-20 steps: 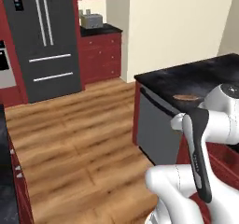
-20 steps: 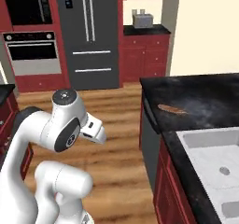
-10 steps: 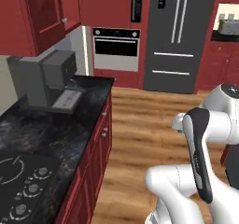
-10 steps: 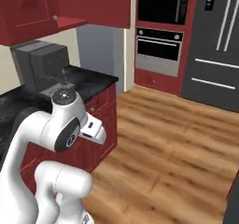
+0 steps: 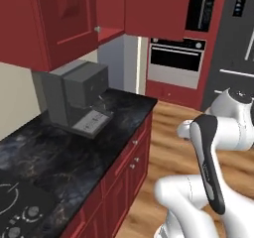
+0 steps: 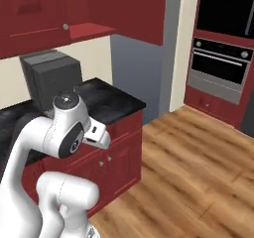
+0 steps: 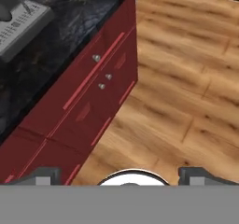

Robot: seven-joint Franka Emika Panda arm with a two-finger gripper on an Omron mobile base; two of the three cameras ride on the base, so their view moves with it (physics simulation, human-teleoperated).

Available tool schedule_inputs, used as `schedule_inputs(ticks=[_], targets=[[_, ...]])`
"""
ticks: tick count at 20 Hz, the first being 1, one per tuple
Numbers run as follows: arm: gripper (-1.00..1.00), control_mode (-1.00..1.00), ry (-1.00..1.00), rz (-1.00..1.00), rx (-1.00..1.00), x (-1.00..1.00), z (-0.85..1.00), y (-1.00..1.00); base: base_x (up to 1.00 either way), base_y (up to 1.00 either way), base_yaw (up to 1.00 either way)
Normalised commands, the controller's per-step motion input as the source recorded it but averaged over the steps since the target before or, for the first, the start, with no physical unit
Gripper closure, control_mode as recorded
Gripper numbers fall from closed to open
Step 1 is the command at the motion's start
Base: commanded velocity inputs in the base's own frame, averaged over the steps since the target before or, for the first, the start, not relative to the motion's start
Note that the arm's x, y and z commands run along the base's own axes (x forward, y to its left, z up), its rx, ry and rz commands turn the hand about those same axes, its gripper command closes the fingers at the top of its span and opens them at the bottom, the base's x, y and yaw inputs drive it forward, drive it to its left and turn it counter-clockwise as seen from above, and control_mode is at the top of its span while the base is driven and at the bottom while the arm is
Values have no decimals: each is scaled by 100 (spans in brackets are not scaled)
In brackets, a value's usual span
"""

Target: Open the cabinet. Pick the bar soap and place it next to the sink. Then close the cabinet.

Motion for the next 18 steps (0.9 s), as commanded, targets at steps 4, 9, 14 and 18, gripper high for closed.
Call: schedule_inputs(ticks=[4,9,14,18], targets=[[-100,100,0,0,0,0,0,0,100,-62,7],[-100,100,0,0,0,0,0,0,78,-6,48],[-100,100,0,0,0,0,0,0,46,0,61],[-100,100,0,0,0,0,0,0,13,-7,56]])
